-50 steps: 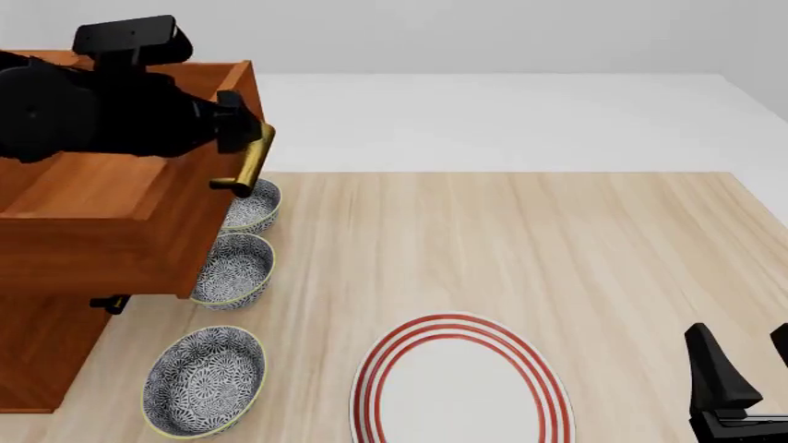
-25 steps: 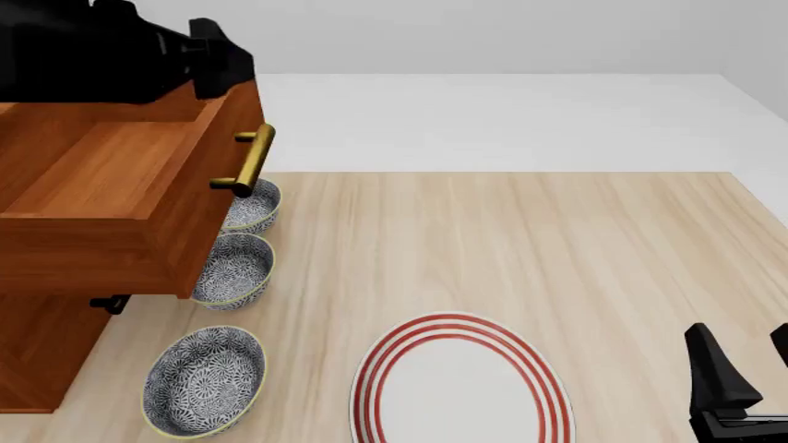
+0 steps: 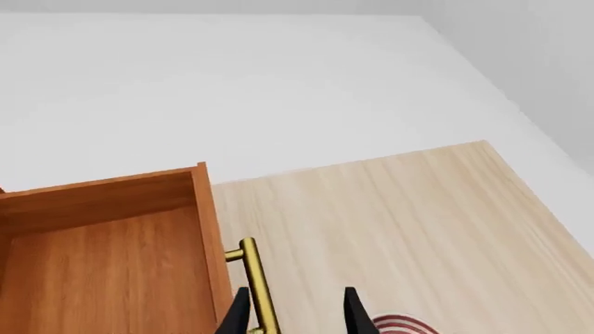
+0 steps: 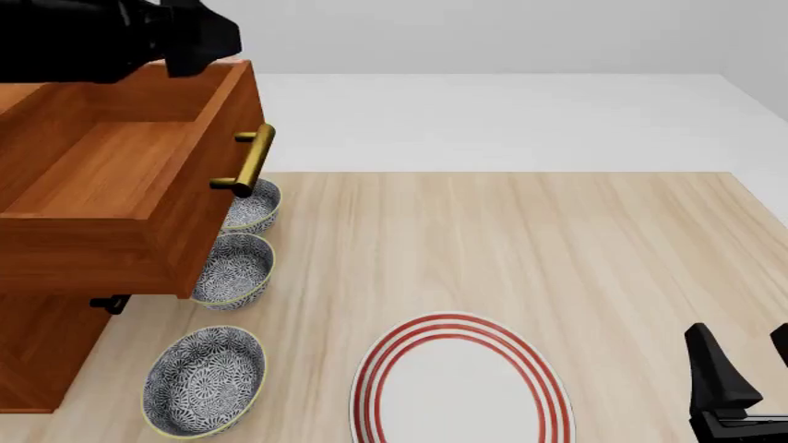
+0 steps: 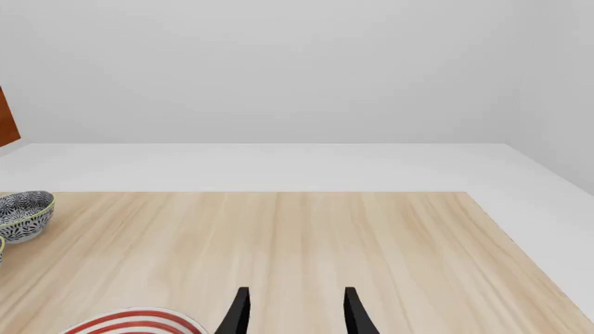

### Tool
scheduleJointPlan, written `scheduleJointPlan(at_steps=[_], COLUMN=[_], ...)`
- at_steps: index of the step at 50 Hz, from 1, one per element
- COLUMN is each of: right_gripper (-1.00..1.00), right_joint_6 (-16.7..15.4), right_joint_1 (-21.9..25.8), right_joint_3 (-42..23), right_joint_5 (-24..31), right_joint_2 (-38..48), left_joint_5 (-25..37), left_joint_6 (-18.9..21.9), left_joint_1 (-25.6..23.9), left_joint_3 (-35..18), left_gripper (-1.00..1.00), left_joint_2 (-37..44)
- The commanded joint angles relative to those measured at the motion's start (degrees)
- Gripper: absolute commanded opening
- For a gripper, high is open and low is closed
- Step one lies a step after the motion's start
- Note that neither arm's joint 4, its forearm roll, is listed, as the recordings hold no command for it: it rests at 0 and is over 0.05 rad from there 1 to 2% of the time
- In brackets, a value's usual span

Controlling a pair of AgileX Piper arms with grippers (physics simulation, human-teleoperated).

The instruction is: Open the top drawer of the cabinet.

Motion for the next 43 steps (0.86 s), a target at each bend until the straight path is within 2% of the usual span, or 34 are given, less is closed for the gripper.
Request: scheduleJointPlan(at_steps=[1, 7, 25, 43], right_gripper=[1.0, 1.0, 1.0, 1.0], right_joint_6=[0.0, 0.0, 0.0, 0.0], right_joint_1=[0.0, 0.0, 0.0, 0.0], right_joint_3=[0.0, 0.0, 0.0, 0.0], right_joint_5=[0.0, 0.0, 0.0, 0.0], right_joint_2=[0.0, 0.0, 0.0, 0.0], left_joint_5=[-1.21, -2.19, 0.2, -0.19], left_joint_6=[-1.18, -1.84, -1.64, -1.62], left_joint_1=[-4.47, -6.65, -8.03, -9.66], left_joint_3=[3.55, 5.51, 3.72, 6.12], left_gripper=[1.0, 1.0, 1.0, 1.0], left_joint_2=[-3.49, -4.9, -8.11, -10.82])
